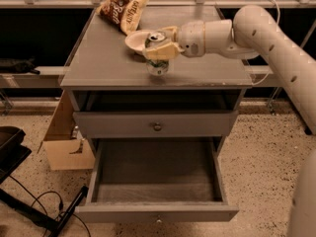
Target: Place 7up can into middle drawer
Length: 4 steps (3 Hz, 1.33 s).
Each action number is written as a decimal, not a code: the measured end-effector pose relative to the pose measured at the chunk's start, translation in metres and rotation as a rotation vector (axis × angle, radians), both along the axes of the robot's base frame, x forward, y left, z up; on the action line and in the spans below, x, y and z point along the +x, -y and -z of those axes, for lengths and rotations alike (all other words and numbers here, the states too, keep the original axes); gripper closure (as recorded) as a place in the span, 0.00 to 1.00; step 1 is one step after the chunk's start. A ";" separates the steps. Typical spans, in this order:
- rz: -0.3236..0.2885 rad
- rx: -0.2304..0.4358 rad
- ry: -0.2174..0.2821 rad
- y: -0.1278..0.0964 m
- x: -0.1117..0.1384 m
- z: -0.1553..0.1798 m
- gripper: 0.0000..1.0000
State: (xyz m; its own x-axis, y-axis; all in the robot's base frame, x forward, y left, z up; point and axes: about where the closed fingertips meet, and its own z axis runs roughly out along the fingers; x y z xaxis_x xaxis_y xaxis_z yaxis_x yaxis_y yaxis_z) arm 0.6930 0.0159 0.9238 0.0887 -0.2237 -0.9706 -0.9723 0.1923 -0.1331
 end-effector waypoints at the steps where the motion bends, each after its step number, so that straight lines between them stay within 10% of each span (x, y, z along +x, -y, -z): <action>1: 0.005 -0.033 0.043 0.005 -0.038 -0.027 1.00; 2: 0.032 -0.017 0.103 0.009 -0.090 -0.054 1.00; 4: 0.099 0.028 0.088 0.016 -0.175 0.046 1.00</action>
Offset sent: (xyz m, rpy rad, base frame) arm -0.1815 -0.0174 0.0397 -0.0090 -0.1051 -0.0674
